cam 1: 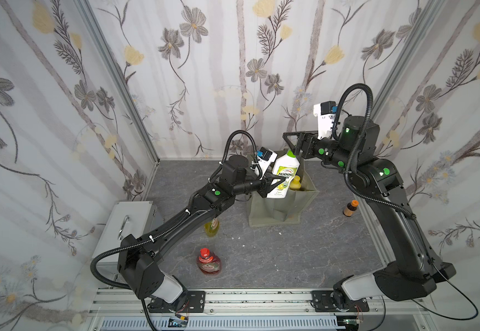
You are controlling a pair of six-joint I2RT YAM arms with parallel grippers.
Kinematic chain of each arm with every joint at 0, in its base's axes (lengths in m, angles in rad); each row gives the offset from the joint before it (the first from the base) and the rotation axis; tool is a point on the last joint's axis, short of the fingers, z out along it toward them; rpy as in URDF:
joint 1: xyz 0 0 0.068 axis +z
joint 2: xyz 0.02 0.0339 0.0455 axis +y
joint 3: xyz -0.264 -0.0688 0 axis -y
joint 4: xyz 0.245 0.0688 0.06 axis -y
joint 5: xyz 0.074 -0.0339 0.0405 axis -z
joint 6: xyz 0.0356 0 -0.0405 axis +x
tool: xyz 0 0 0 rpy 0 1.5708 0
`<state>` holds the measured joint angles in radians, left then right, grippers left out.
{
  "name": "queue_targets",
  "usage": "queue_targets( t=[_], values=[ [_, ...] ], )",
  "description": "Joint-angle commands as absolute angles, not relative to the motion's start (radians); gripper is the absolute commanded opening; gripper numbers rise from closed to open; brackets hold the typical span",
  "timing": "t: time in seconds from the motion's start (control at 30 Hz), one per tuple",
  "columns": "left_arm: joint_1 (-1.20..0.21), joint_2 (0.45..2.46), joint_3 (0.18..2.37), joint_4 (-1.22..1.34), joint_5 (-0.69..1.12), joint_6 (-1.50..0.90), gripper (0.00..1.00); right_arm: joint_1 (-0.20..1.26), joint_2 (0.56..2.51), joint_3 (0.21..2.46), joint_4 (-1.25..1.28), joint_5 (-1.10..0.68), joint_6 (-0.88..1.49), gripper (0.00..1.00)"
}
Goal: Pack dish soap into the shopping bag
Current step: Adjust the bottle of dish soap.
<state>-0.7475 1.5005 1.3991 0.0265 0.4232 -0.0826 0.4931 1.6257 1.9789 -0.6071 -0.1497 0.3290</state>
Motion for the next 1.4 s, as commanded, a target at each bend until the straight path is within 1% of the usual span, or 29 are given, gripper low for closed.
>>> queue_targets(
  t=[0.0, 0.23, 0.3, 0.4, 0.63, 0.7, 0.8, 0.87, 0.9, 0.97, 1.1, 1.2, 1.27, 1.37],
  values=[
    [-0.750, 1.479, 1.394, 0.247, 0.360, -0.095, 0.00, 0.511, 1.638, 1.997, -0.614, -0.084, 0.346, 0.71],
    [-0.750, 1.470, 1.416, 0.285, 0.345, -0.113, 0.01, 0.525, 1.648, 2.008, -0.654, -0.053, 0.338, 0.69],
    [-0.752, 1.474, 1.428, 0.278, 0.348, -0.112, 0.01, 0.531, 1.652, 2.002, -0.657, -0.056, 0.332, 0.67],
    [-0.756, 1.476, 1.439, 0.256, 0.351, -0.108, 0.01, 0.537, 1.660, 2.003, -0.646, -0.064, 0.327, 0.57],
    [-0.758, 1.471, 1.446, 0.220, 0.352, -0.103, 0.02, 0.549, 1.668, 1.997, -0.614, -0.069, 0.315, 0.42],
    [-0.760, 1.474, 1.446, 0.215, 0.351, -0.104, 0.03, 0.554, 1.664, 1.996, -0.609, -0.060, 0.312, 0.35],
    [-0.758, 1.480, 1.447, 0.207, 0.351, -0.106, 0.08, 0.558, 1.664, 1.994, -0.609, -0.046, 0.308, 0.25],
    [-0.759, 1.484, 1.447, 0.202, 0.347, -0.106, 0.14, 0.557, 1.660, 1.987, -0.606, -0.035, 0.305, 0.19],
    [-0.759, 1.486, 1.447, 0.201, 0.343, -0.106, 0.20, 0.557, 1.657, 1.980, -0.602, -0.027, 0.303, 0.16],
    [-0.758, 1.489, 1.447, 0.189, 0.340, -0.105, 0.39, 0.558, 1.651, 1.968, -0.592, -0.010, 0.298, 0.13],
    [-0.759, 1.489, 1.488, 0.137, 0.330, -0.101, 0.66, 0.555, 1.639, 1.935, -0.565, 0.018, 0.288, 0.09],
    [-0.759, 1.478, 1.517, 0.041, 0.316, -0.089, 0.90, 0.542, 1.626, 1.903, -0.536, 0.032, 0.284, 0.08],
    [-0.759, 1.471, 1.536, -0.037, 0.308, -0.064, 0.99, 0.531, 1.619, 1.882, -0.521, 0.036, 0.282, 0.08],
    [-0.759, 1.470, 1.553, -0.156, 0.318, -0.014, 1.00, 0.520, 1.606, 1.855, -0.508, 0.060, 0.274, 0.07]
  ],
)
